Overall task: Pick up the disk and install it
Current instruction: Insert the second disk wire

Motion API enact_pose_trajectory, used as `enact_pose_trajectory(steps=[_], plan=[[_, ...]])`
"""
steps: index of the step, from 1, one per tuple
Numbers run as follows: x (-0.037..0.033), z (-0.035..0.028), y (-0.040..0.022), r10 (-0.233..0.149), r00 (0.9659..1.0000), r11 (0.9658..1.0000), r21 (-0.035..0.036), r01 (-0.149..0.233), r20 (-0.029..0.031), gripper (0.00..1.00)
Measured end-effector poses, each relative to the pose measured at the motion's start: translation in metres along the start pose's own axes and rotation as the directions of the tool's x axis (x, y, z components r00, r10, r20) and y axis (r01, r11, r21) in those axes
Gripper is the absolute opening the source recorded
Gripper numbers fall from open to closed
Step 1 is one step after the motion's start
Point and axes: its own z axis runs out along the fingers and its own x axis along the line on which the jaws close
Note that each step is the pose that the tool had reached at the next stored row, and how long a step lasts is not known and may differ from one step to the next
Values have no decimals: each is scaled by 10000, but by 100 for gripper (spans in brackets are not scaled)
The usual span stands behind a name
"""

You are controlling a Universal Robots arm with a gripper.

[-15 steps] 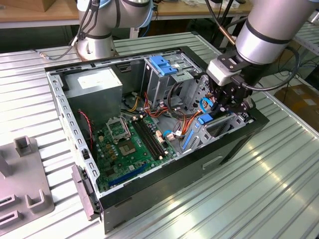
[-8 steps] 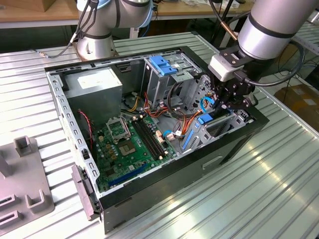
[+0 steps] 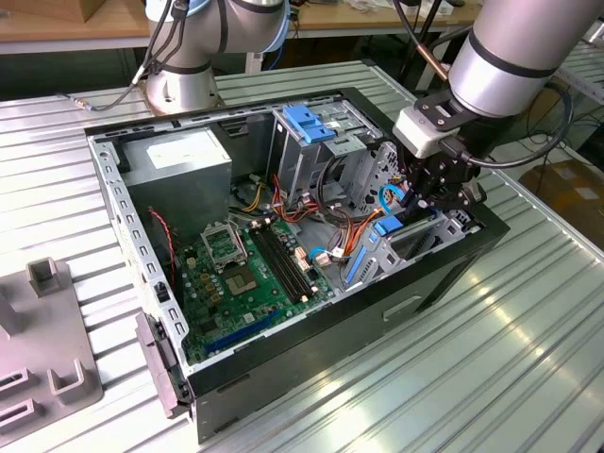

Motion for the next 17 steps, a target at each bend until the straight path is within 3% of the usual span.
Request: enact_pose_trajectory(steps=[8, 13, 16, 17], plan=[[6, 30, 4, 14, 9999, 10000, 3, -14, 103, 16], [16, 64, 9, 14, 9999, 10000, 2, -14, 103, 16], [12, 54, 11, 13, 9999, 10000, 14, -13, 114, 17], [9, 15, 6, 13, 9999, 10000, 15, -13, 117, 17]])
